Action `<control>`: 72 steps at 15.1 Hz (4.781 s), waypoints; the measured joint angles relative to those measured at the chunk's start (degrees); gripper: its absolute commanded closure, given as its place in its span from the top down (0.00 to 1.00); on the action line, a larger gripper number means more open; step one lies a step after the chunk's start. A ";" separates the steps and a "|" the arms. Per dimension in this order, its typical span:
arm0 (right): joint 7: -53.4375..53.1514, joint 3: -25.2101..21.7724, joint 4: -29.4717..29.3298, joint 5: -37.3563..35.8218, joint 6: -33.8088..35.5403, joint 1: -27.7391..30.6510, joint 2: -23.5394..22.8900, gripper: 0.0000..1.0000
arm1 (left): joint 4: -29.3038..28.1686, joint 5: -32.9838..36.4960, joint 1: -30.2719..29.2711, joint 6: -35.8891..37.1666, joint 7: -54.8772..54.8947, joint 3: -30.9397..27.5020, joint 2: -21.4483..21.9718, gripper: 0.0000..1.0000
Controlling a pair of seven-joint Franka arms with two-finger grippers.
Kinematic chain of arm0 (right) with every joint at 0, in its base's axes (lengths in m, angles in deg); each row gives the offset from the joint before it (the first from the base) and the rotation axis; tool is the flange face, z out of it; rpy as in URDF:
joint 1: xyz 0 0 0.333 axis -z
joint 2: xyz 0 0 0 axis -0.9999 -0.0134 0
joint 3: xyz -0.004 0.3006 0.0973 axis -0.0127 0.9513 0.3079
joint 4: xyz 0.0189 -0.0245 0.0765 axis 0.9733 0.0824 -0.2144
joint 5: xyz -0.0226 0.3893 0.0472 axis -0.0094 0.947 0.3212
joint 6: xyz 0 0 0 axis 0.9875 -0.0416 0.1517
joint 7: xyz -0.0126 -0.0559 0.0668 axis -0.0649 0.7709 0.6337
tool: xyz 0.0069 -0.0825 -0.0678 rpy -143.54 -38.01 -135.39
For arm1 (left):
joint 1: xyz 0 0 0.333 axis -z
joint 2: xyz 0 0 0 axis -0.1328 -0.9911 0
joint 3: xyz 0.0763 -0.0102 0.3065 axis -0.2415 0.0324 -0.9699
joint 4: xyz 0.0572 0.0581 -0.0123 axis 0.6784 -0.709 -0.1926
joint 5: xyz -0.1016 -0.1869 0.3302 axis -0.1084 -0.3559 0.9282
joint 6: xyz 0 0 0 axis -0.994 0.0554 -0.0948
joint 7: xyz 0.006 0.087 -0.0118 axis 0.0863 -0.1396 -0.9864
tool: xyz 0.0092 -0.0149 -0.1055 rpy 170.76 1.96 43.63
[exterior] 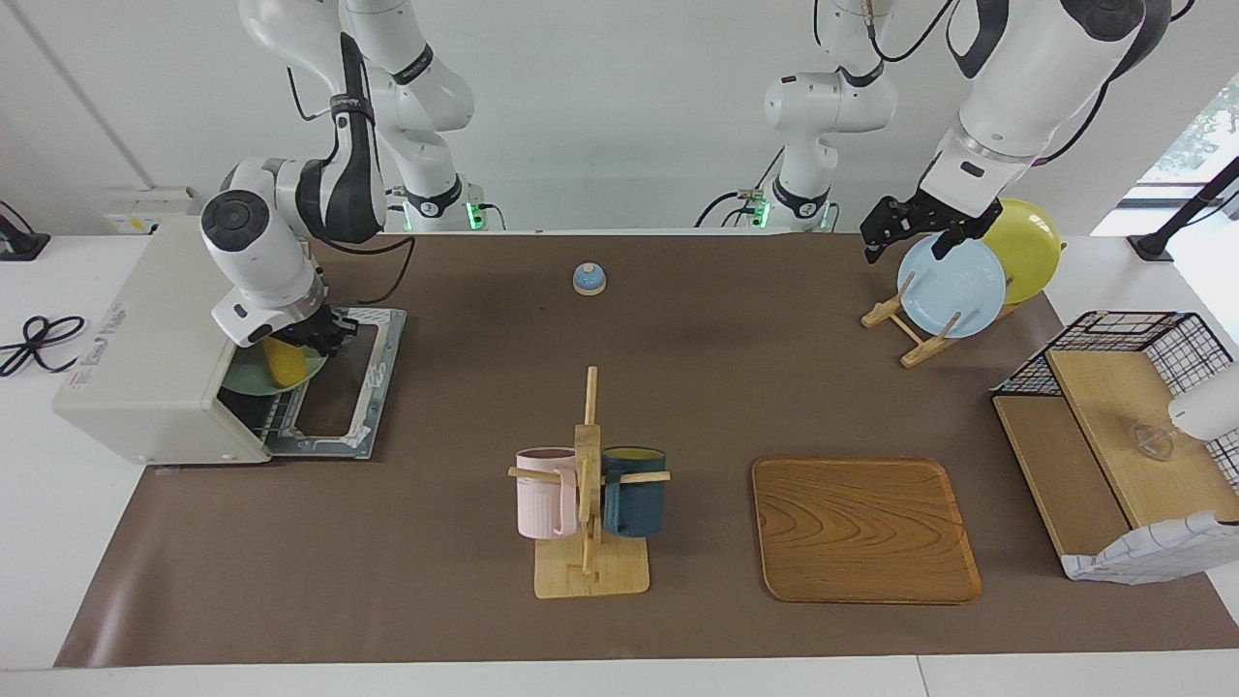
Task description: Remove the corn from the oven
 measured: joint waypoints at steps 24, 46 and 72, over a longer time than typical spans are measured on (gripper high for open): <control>-55.82 1.95 -28.18 4.94 5.79 -44.25 -24.36 0.00 | 0.00 0.00 -0.08 0.00 -0.02 -0.05 0.00 1.00; -28.16 0.49 -12.56 -3.13 5.90 -20.07 -12.22 0.00 | -5.68 -2.71 7.77 -10.33 -2.53 1.97 -0.24 1.00; -5.96 1.98 -7.23 -9.35 11.10 -9.56 -1.94 0.00 | -6.76 0.80 38.97 -46.69 -36.00 1.18 -28.44 1.00</control>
